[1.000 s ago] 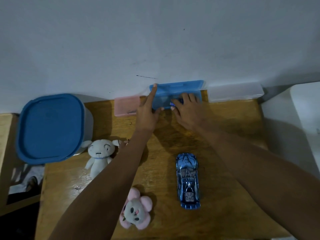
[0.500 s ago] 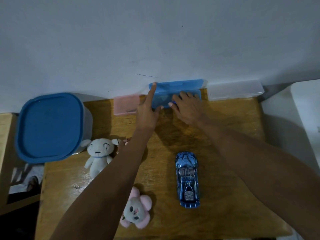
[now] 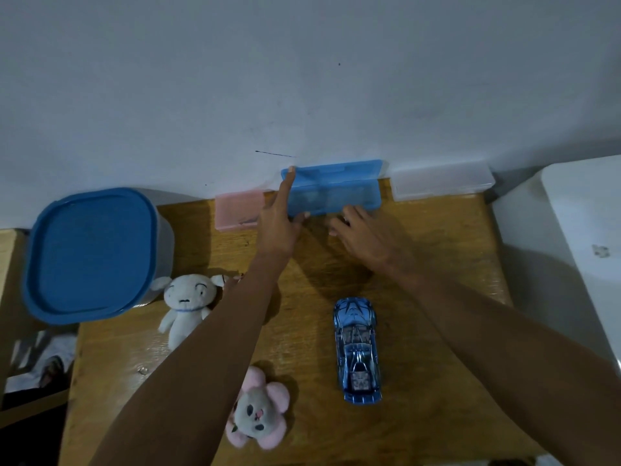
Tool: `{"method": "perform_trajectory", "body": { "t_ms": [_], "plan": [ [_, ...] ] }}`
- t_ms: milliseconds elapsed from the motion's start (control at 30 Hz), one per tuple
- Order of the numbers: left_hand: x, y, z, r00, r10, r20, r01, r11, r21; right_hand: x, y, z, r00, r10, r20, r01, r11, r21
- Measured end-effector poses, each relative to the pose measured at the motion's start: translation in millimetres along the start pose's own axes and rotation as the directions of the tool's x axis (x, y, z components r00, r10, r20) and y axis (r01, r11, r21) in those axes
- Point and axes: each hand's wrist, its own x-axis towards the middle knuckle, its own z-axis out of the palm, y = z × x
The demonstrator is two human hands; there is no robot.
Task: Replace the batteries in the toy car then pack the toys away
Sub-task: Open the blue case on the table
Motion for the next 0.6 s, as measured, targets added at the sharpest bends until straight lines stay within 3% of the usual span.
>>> {"method": "perform_trajectory", "body": {
  "t_ms": [267, 600],
  "plan": [
    [-1.8, -1.5, 1.2, 1.0, -0.005, -0.001, 0.005, 1.0, -0.014, -8.6, -6.6, 6.4, 0.996, 0.088, 0.02, -0.087, 0.995, -0.046],
    [-1.9, -0.2, 1.8, 1.0, -0.002, -0.008, 0.003, 1.0, 0.015, -13.1, -3.7, 21.3, 0.989, 0.106, -0.103, -0.107, 0.994, -0.006]
  ]
}}
